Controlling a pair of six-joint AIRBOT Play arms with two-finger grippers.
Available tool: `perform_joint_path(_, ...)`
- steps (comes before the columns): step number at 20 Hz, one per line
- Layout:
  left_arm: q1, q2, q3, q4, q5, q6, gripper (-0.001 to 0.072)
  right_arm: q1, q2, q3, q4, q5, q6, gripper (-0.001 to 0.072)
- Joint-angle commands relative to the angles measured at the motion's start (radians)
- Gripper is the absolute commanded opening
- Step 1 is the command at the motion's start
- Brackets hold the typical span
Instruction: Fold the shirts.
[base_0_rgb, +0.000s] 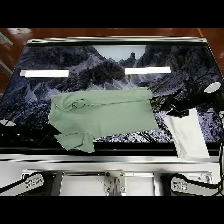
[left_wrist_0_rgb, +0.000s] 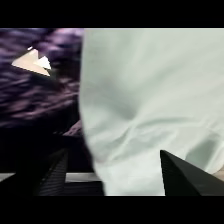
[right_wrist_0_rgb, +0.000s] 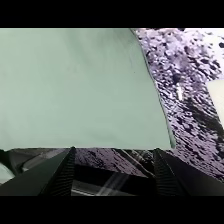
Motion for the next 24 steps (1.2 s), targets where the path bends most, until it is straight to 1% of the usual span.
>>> perform_joint_path(1, -0.091, -0.044, -0.023, -0.117, 0.106, 0.003, 0.0687, 0.004, 0.001, -0.007, 0.002, -0.008, 0.000, 0.0589)
perform_joint_path(2, -0.113, -0.058, -0.023, -0.140, 0.112, 0.003, 0.0438, 0.004, 0.001, -0.007, -0.004, -0.008, 0.002, 0.0671)
perform_joint_path(3, -0.122, -0.063, -0.023, -0.151, 0.116, 0.004, 0.0160, 0.004, 0.001, -0.007, -0.028, -0.007, 0.014, 0.0673)
perform_joint_path(4, -0.121, -0.060, -0.021, -0.153, 0.114, 0.004, 0.0127, 0.004, 0.001, -0.014, -0.053, -0.007, 0.024, 0.0674)
perform_joint_path(6, -0.107, -0.047, -0.011, -0.153, 0.092, 0.032, 0.0050, -0.003, 0.000, -0.062, -0.061, -0.009, 0.028, 0.0674)
perform_joint_path(8, -0.096, -0.023, 0.001, -0.156, 0.071, 0.056, 0.0048, -0.004, -0.014, -0.122, -0.058, -0.026, 0.020, 0.0673)
perform_joint_path(10, -0.091, 0.011, 0.007, -0.156, 0.064, 0.056, 0.0048, -0.004, -0.045, -0.150, -0.053, -0.060, 0.022, 0.0673)
perform_joint_path(13, -0.091, 0.055, 0.009, -0.156, 0.061, 0.056, 0.0048, 0.002, -0.107, -0.150, -0.001, -0.064, 0.022, 0.0673)
perform_joint_path(17, -0.091, 0.069, 0.010, -0.157, 0.057, 0.065, 0.0048, 0.055, -0.169, -0.150, 0.007, -0.094, 0.017, 0.0673)
perform_joint_path(19, -0.091, 0.071, 0.011, -0.161, 0.057, 0.079, 0.0048, 0.098, -0.192, -0.150, 0.006, -0.129, 0.035, 0.0673)
perform_joint_path(21, -0.091, 0.076, 0.011, -0.161, 0.058, 0.080, 0.0048, 0.132, -0.210, -0.150, 0.006, -0.134, 0.059, 0.0671)
perform_joint_path(22, -0.091, 0.077, 0.014, -0.159, 0.058, 0.083, 0.0048, 0.147, -0.216, -0.150, 0.007, -0.124, 0.060, 0.0642)
perform_joint_path(23, -0.091, 0.077, 0.023, -0.160, 0.057, 0.082, 0.0048, 0.161, -0.215, -0.150, 0.008, -0.110, 0.059, 0.0426)
perform_joint_path(24, -0.091, 0.077, 0.038, -0.160, 0.053, 0.082, 0.0048, 0.167, -0.211, -0.147, 0.011, -0.095, 0.060, 0.0153)
